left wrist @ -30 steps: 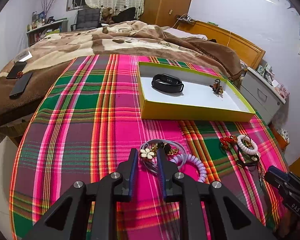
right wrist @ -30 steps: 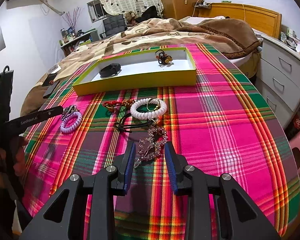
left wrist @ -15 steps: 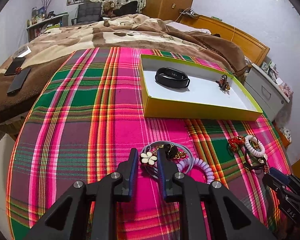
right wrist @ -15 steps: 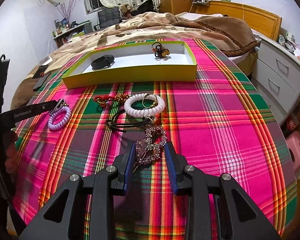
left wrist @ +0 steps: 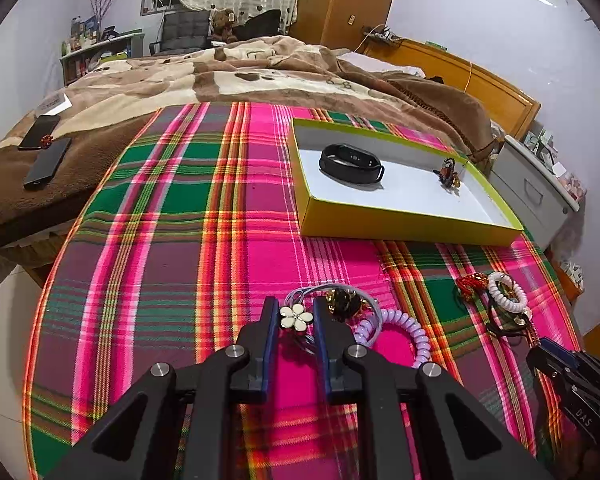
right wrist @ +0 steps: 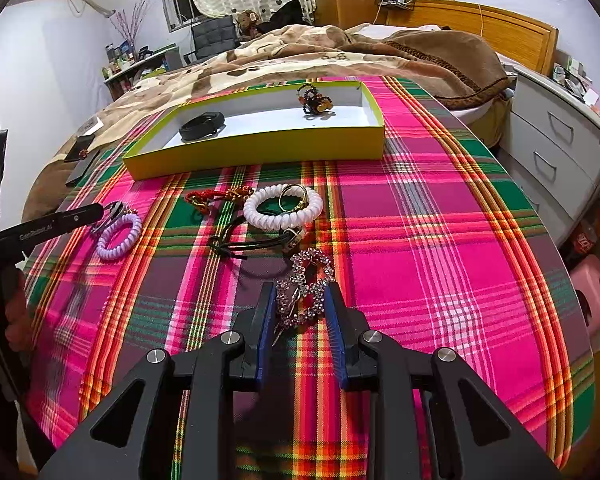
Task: Organize jewelry
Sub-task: 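Grasp the flower wire bracelet with the left tool while the right tool grasps the heart keychain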
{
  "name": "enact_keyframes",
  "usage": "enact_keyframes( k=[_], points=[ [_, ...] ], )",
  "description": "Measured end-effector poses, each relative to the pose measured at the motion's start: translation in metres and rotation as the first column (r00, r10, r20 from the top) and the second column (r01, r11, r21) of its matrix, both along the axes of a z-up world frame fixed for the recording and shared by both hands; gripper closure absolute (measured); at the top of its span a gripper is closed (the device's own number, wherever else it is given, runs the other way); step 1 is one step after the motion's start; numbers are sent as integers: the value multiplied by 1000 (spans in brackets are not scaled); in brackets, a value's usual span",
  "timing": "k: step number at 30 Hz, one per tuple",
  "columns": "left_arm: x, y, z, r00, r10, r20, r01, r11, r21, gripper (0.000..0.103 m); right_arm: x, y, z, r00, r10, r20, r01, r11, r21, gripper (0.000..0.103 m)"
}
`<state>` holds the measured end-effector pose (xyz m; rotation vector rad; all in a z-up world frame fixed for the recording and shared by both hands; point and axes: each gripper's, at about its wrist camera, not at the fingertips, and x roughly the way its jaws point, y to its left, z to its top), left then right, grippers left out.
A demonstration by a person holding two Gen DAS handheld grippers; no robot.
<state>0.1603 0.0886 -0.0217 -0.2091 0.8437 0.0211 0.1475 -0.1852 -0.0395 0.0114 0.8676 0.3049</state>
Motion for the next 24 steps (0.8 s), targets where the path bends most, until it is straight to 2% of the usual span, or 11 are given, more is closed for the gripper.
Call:
enact_keyframes(
  k=[11,24],
  points=[
    [-28,-7,26,996,-32,80,33,999,-19,86,-13,-2,12,999,4,33,-5,1000,16,78],
    [-50,-37,51,983,-108,147,105,994,26,86,-25,-4,36,995,20,100,-25,999,47,78]
  ],
)
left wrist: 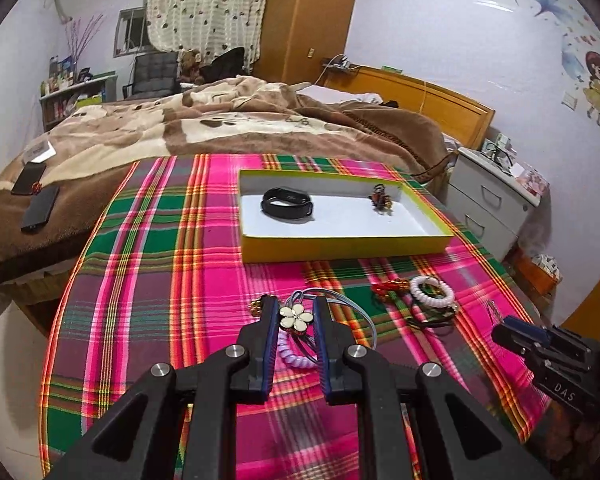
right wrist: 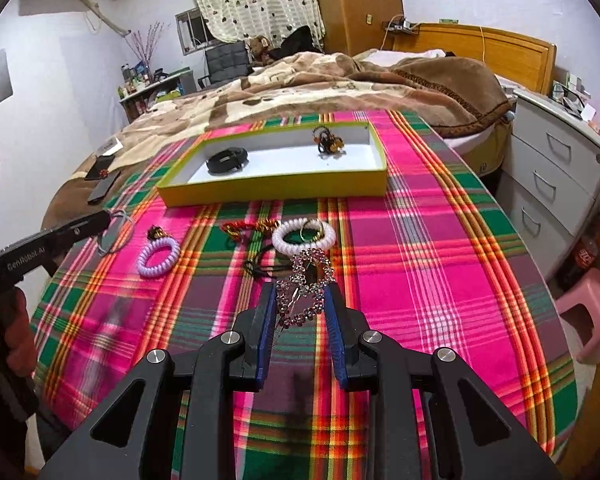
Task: Organize jewelry
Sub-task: 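Grasp the flower wire bracelet with the left tool while the right tool grasps the heart keychain, then carry both items into the box and open the left and right tools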
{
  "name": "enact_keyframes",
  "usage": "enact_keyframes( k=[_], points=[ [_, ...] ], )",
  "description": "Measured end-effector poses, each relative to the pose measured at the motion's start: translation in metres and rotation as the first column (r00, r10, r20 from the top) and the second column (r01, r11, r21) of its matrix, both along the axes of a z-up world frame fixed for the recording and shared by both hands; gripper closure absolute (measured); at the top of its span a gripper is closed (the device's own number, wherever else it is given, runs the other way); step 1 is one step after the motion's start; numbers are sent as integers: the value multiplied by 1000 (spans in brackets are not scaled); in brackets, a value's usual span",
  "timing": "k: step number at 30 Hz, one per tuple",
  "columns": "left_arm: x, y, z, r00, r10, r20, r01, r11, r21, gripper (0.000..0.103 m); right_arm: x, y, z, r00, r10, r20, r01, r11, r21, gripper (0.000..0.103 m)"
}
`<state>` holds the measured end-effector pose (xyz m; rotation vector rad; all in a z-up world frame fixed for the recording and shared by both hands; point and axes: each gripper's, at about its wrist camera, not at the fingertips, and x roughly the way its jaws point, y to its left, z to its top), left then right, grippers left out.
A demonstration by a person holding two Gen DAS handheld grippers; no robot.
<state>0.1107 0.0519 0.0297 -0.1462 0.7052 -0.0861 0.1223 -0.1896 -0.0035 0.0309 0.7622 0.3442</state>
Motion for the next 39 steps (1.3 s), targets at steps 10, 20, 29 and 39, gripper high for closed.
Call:
enact_keyframes(
  k=[10,20,29,39],
  points=[
    [-3,-17,14,999,-40,34,40,999,10,86,6,4,17,999,17,43,-18,1000,8,78],
    [13,-25,20,997,-55,47,54,998,29,86,23,13,25,997,40,65,-40,999,-6,78],
    [38,-27,26,997,-58,57,55,997,54,86,48,20,31,995,50,82,-48,999,-20,78],
    [82,-31,31,995,-75,69,69,994,83,86,87,26,36,995,45,90,-42,998,-37,78]
  ],
)
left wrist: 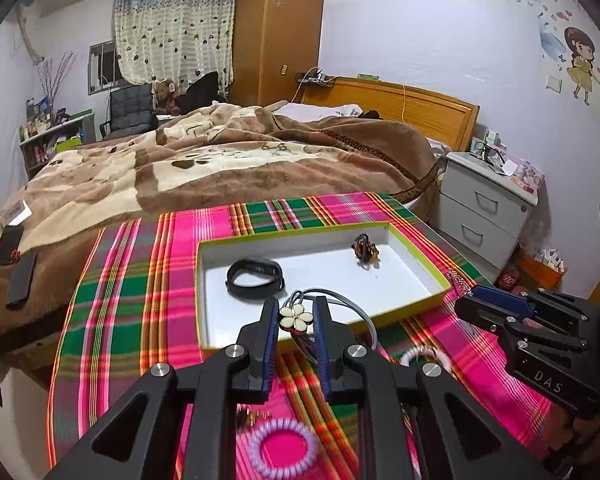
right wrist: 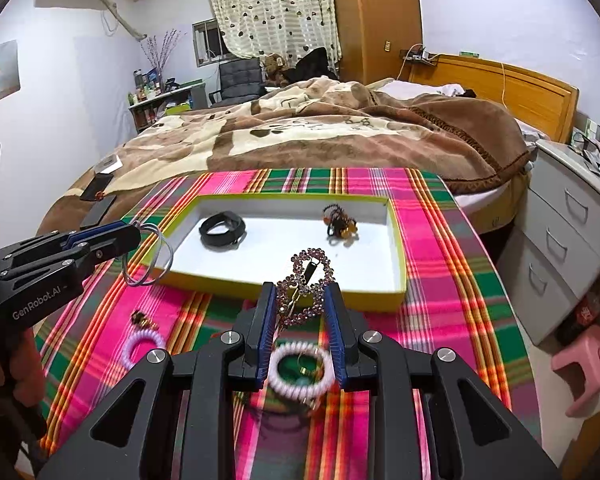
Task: Organize jewelry
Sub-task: 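Carry both items into the box and open the left and right tools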
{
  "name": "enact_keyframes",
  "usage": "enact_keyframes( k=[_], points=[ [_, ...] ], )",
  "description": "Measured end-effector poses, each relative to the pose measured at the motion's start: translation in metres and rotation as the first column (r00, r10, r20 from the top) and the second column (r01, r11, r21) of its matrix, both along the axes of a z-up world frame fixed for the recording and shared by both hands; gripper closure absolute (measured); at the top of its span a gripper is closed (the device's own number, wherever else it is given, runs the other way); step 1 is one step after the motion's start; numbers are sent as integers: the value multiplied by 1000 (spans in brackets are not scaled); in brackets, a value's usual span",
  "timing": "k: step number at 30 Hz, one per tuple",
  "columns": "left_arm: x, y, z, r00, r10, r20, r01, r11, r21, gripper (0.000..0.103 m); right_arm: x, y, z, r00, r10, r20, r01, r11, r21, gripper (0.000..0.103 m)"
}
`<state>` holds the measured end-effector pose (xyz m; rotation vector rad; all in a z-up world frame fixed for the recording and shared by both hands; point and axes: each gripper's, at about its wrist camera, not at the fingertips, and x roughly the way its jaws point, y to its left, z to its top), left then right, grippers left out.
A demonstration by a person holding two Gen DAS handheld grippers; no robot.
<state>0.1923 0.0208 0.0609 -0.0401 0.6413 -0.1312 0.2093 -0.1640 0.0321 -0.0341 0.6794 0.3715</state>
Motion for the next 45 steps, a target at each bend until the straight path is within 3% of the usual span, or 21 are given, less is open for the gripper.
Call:
enact_keyframes(
  k=[11,23,45],
  points=[
    [66,-11,-9,1000,-27,-15,27,1000,17,86,56,-2,-13,1000,-13,-25,12,1000,-22,78],
    [134,-19,-36,995,-23,-94,24,1000,17,86,117,-5,-36,996,-26,-84,21,998,-54,78],
    [183,-28,-81,972,6,-237,2,999,35,86,161,2,-66,987,-42,-157,25,993,-112,78]
  ],
)
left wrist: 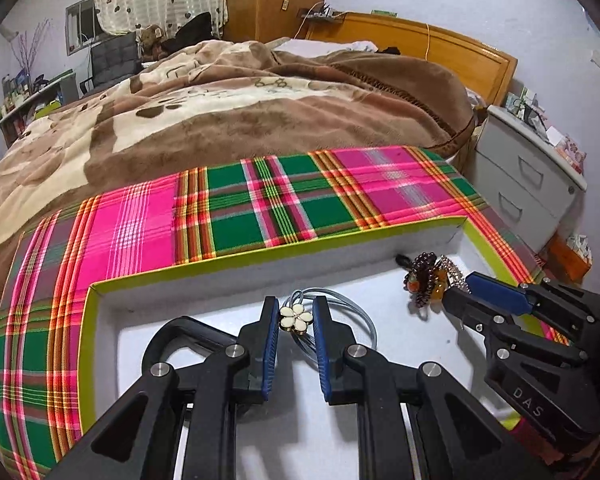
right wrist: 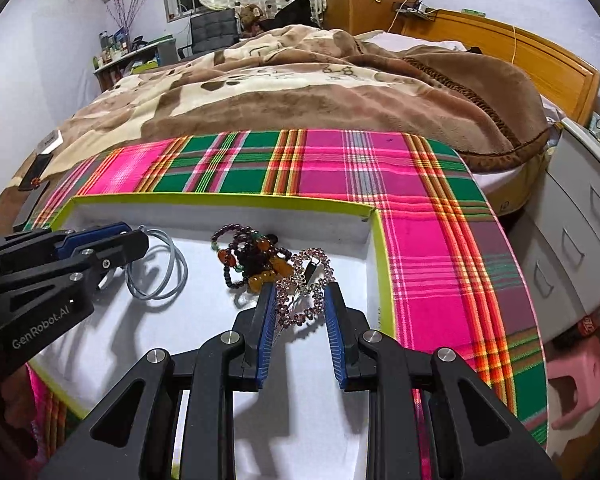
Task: Organize jewelry
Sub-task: 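Carry both items into the box and open the left and right tools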
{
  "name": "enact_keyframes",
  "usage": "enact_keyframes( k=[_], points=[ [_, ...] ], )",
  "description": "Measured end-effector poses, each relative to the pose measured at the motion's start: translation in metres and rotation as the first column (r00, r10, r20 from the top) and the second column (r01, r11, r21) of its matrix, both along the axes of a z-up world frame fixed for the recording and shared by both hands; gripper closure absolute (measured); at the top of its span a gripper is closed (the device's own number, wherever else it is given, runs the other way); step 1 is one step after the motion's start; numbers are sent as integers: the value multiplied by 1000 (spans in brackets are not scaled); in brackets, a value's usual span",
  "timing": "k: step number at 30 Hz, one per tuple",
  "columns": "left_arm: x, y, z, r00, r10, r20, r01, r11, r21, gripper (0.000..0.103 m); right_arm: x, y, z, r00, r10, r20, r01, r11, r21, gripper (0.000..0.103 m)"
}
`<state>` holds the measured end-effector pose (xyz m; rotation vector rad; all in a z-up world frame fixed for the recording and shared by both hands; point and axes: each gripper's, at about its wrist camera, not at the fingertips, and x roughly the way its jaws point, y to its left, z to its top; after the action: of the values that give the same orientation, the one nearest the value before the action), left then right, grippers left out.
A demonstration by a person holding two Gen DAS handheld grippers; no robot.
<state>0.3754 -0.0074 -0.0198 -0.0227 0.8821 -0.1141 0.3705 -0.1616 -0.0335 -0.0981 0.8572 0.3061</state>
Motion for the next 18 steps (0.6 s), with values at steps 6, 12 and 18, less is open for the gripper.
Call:
enact_keyframes(
  k=[6,12,18],
  points=[
    [3,0,-5,1000,-4,-21,4,1000,0,86,2,0,0,1000,9,-3,-9,1000,8,78],
    [2,-2,-5,1000,-12,-22,12,1000,0,86,1,0,1,1000,7,0,-7,1000,7,76],
    [-3,1,0,1000,-10,-7,9,1000,-25,86,-5,-4,6,1000,1,14,-2,1000,23,71]
  ],
)
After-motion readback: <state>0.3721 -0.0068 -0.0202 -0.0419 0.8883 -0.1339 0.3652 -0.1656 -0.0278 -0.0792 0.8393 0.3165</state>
